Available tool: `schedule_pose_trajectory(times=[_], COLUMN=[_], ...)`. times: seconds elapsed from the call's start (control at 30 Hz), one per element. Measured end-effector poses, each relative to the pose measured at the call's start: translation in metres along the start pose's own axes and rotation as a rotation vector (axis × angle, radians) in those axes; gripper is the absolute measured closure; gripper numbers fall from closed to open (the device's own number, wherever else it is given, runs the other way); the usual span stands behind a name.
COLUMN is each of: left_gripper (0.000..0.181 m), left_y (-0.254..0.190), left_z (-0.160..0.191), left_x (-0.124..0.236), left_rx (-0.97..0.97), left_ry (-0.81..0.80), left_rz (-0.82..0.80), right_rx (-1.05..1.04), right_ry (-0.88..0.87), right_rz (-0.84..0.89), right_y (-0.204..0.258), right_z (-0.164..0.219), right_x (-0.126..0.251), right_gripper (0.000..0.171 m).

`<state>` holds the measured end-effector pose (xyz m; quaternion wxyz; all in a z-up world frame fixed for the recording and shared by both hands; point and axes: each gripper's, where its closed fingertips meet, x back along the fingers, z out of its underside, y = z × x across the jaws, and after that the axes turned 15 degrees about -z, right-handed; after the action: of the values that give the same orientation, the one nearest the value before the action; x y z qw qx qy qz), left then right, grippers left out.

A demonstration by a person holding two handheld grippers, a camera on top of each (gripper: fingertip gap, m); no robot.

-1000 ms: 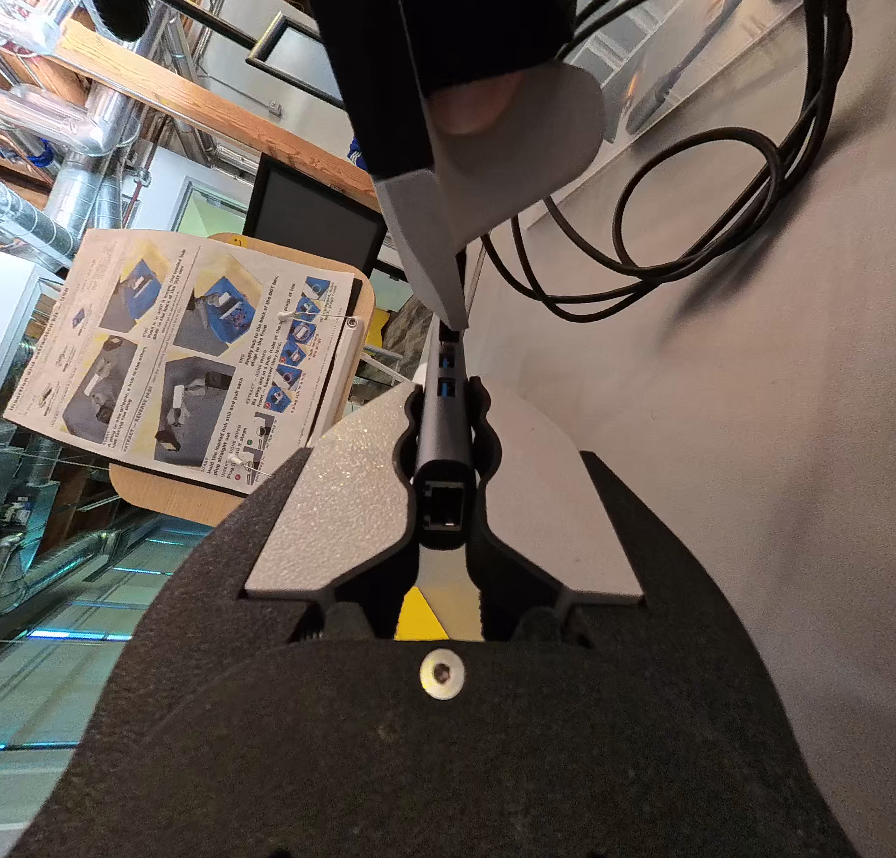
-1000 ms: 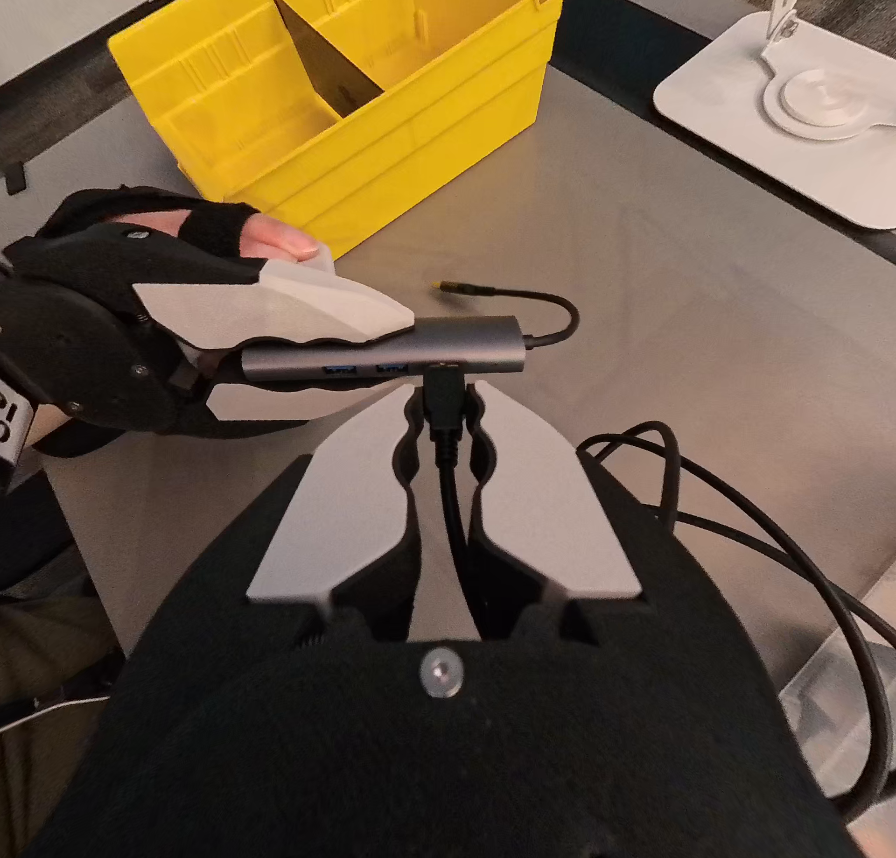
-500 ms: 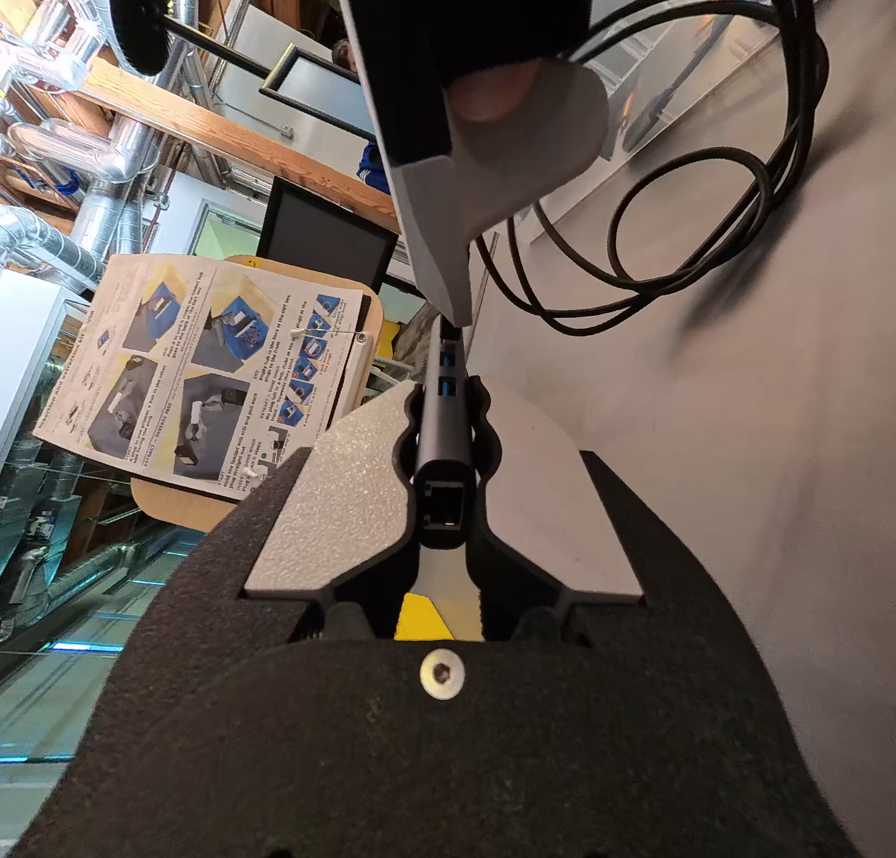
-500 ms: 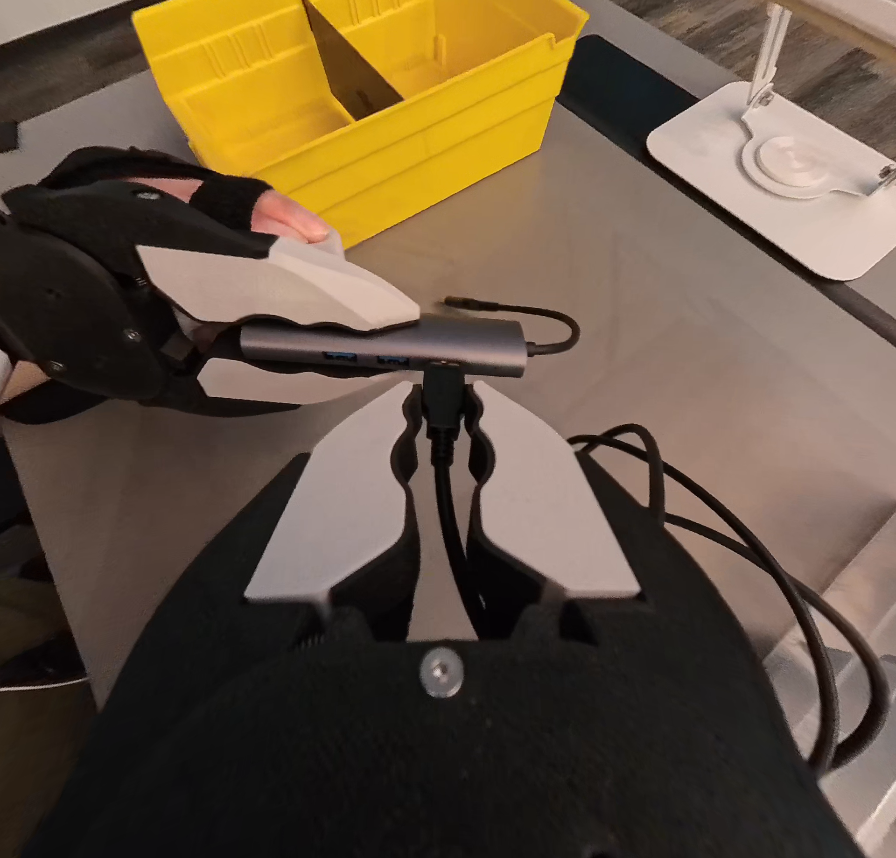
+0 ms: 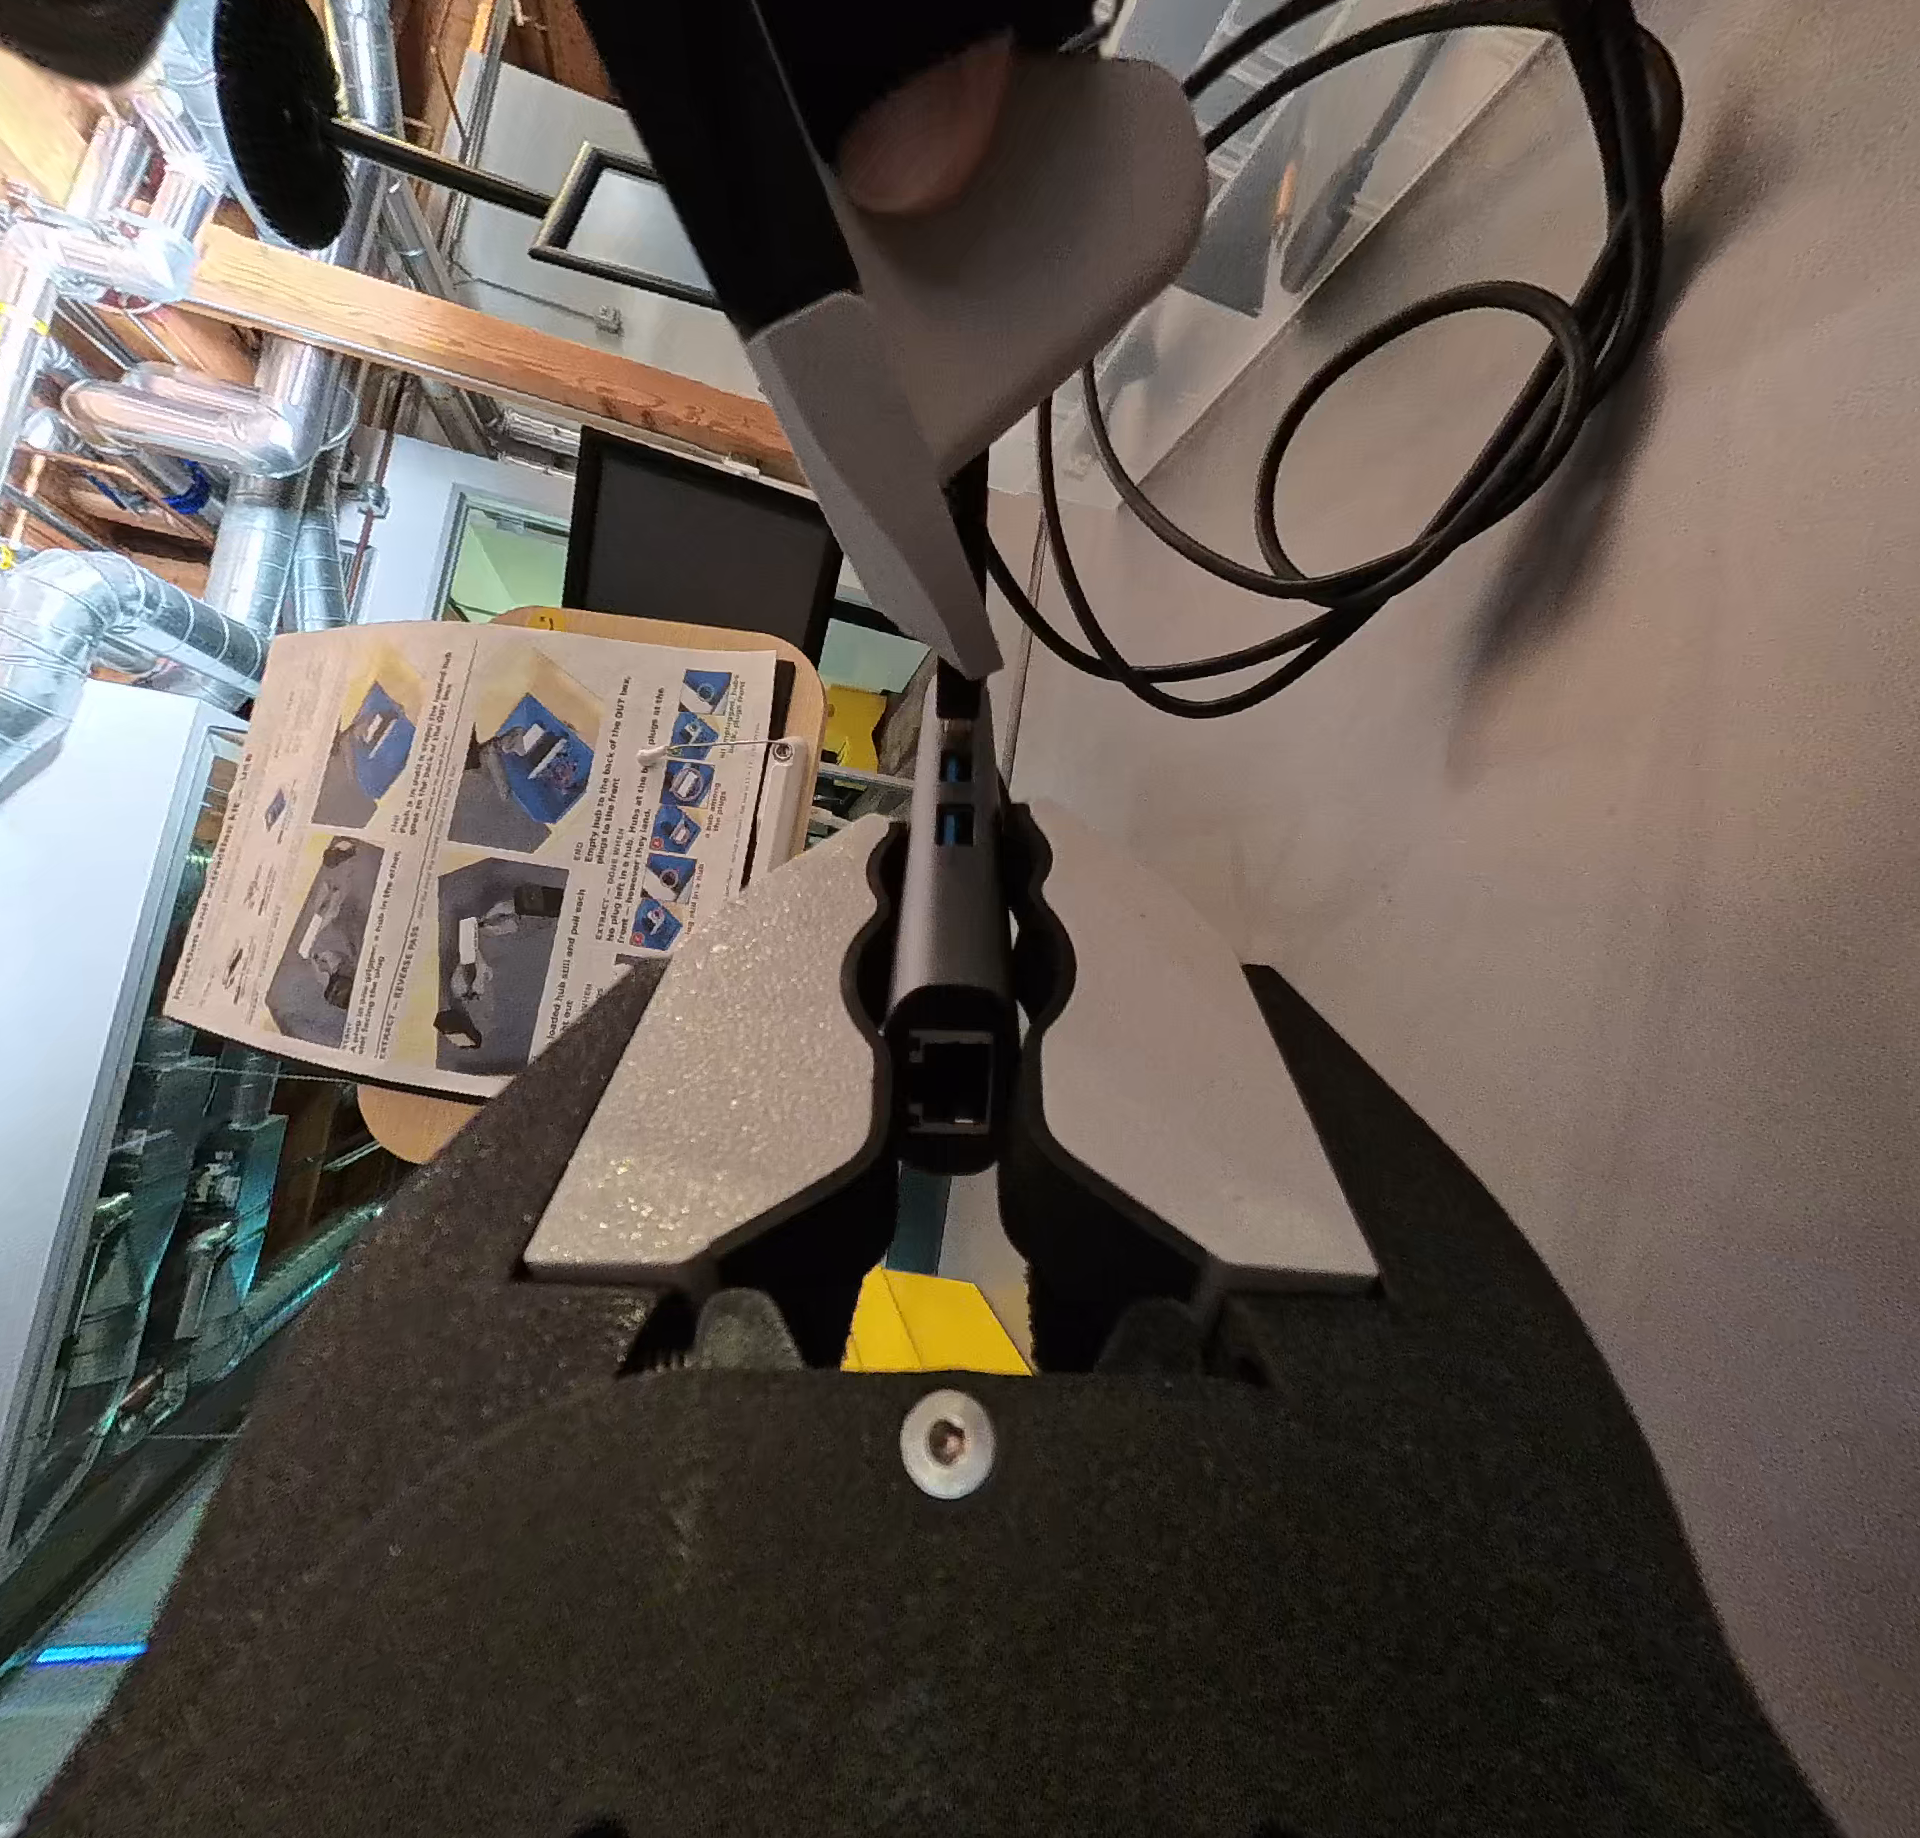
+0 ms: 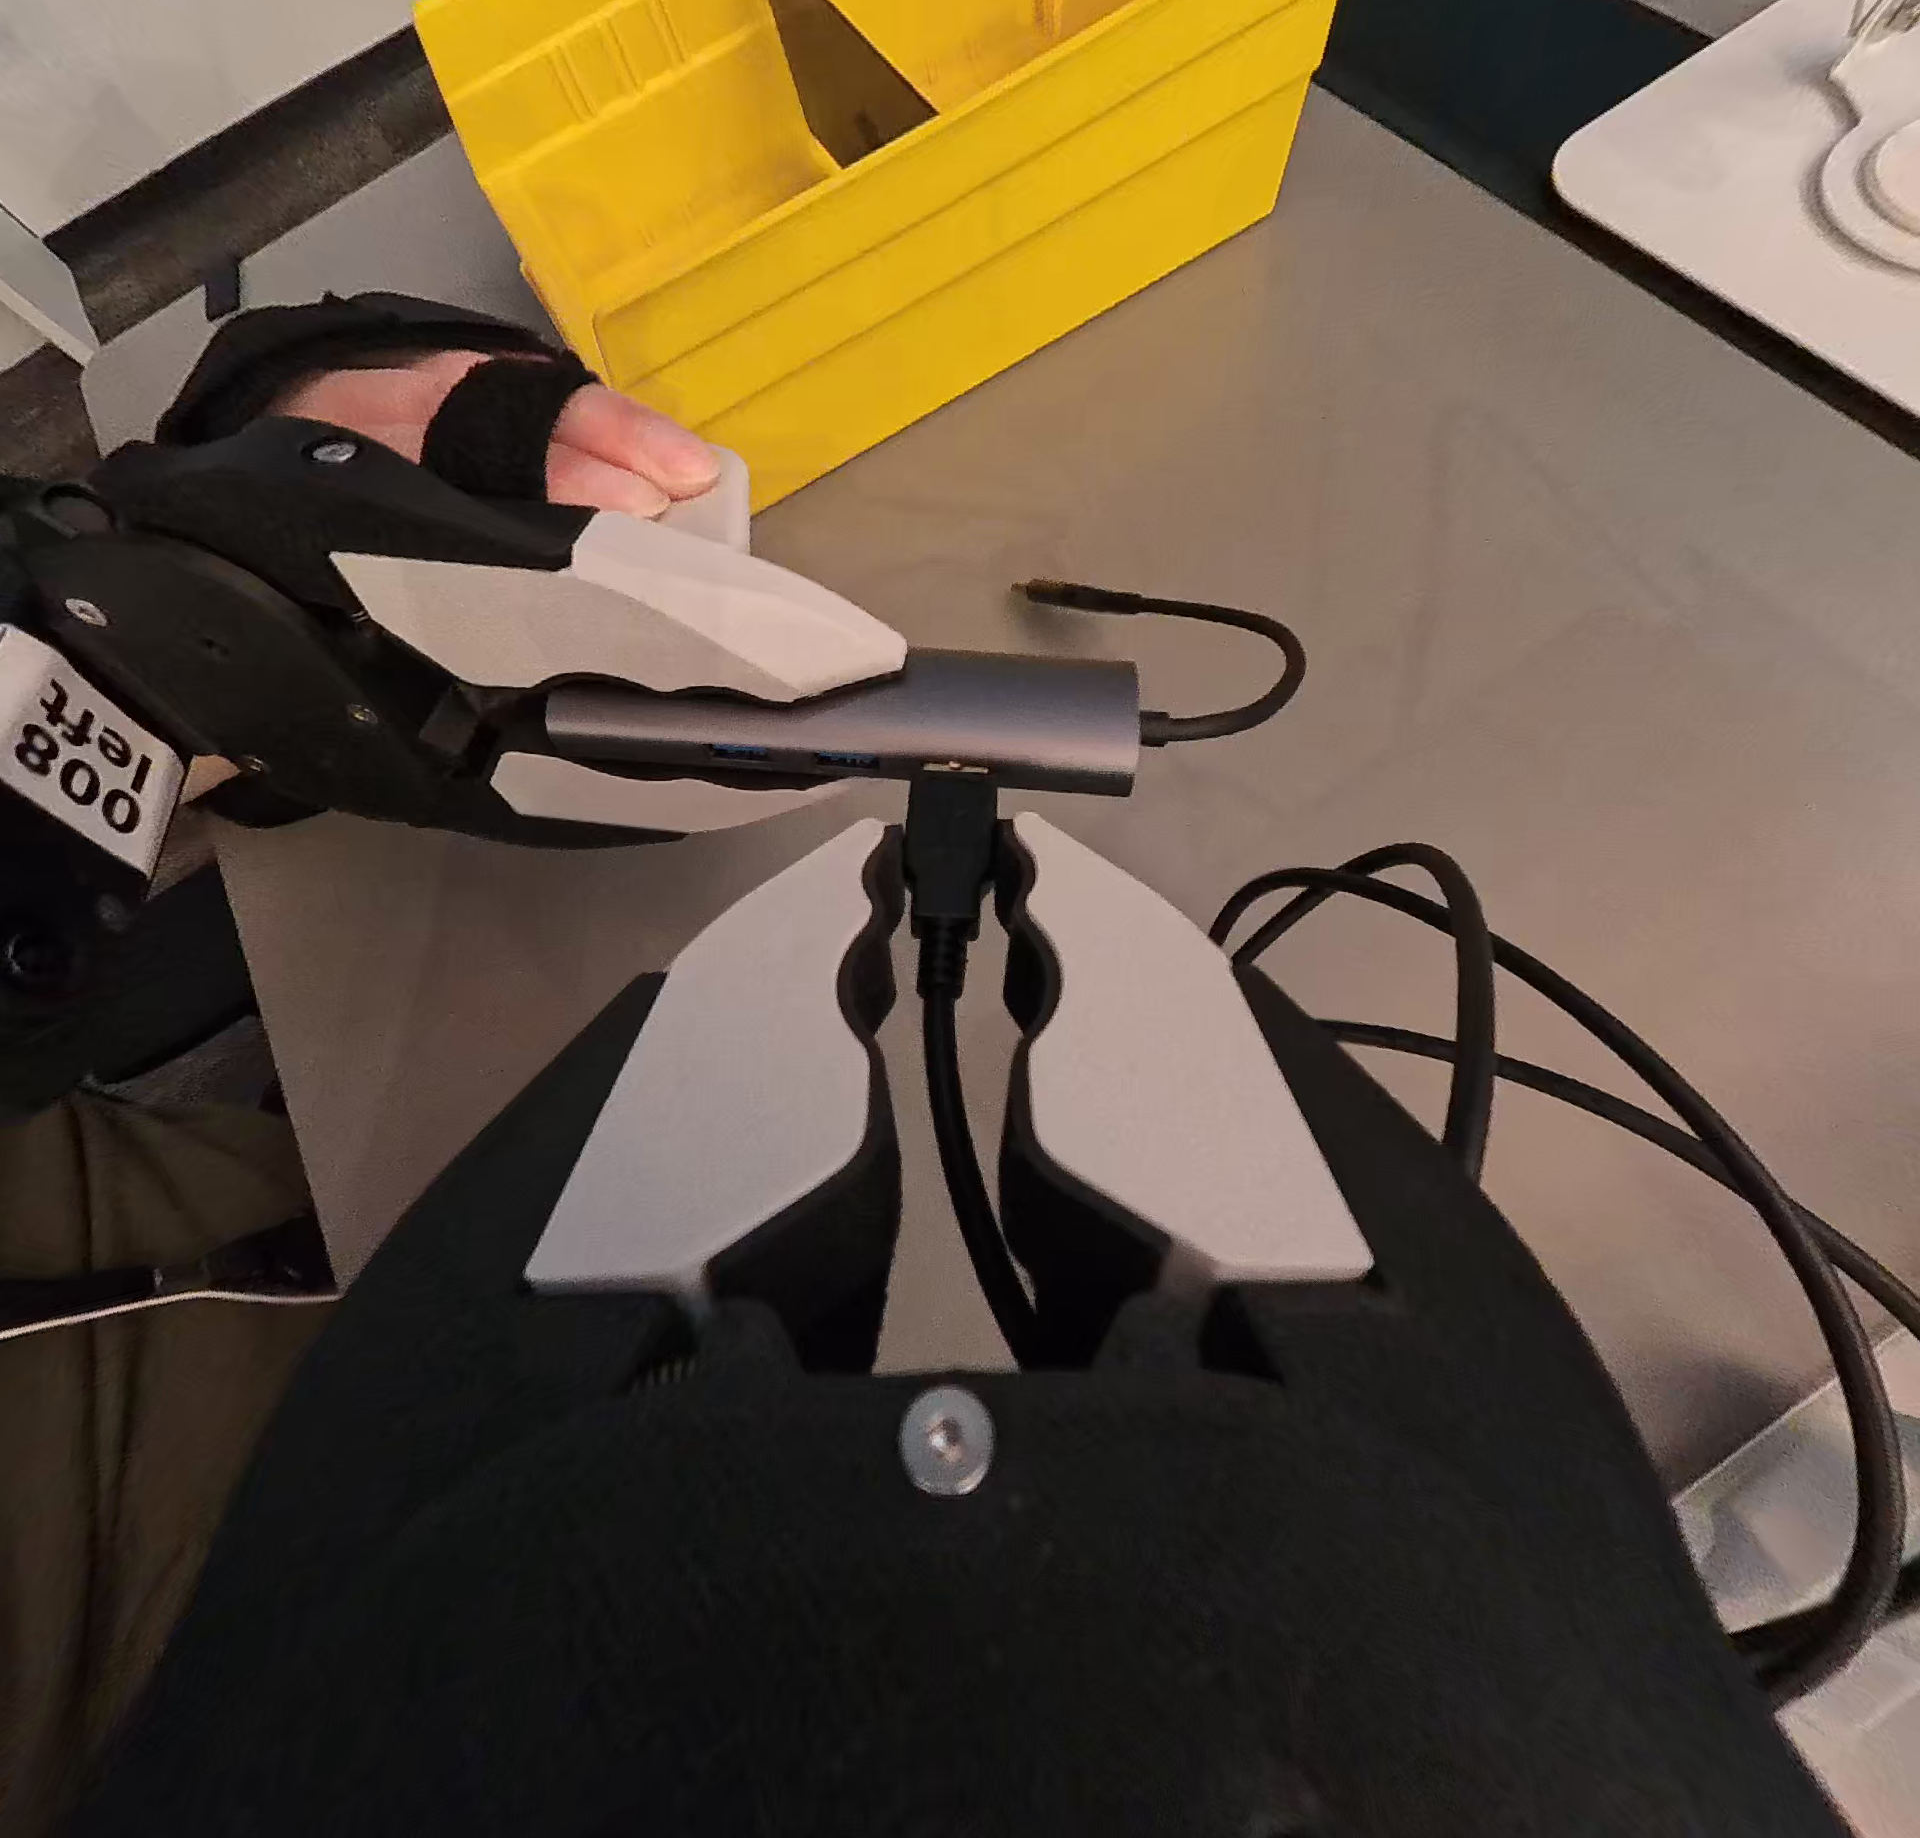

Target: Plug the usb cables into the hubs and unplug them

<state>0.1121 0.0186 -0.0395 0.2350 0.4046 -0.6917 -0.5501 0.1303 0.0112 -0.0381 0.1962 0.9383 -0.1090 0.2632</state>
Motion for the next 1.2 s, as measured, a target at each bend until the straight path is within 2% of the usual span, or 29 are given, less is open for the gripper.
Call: schedule_pose_trajectory(times=[0.27,0.5,1.2], left_gripper=[0.163,0.163,0.163], left_y=[0.006,0.006,0.015], left_z=[0.005,0.005,0.0], left_x=[-0.002,-0.002,0.002], left_rx=[0.011,0.012,0.095], left_ry=[0.051,0.056,0.031], left_rz=[-0.033,-0.034,-0.045], right_rx=[0.086,0.069,0.137], right_ry=[-0.017,-0.029,-0.186], right_rz=[0.144,0.193,0.194], right_y=[-0.002,-0.003,0.01], right_z=[-0.007,-0.008,-0.016], right_x=[-0.001,0.001,0.01], right_gripper=[0.153,0.153,0.153])
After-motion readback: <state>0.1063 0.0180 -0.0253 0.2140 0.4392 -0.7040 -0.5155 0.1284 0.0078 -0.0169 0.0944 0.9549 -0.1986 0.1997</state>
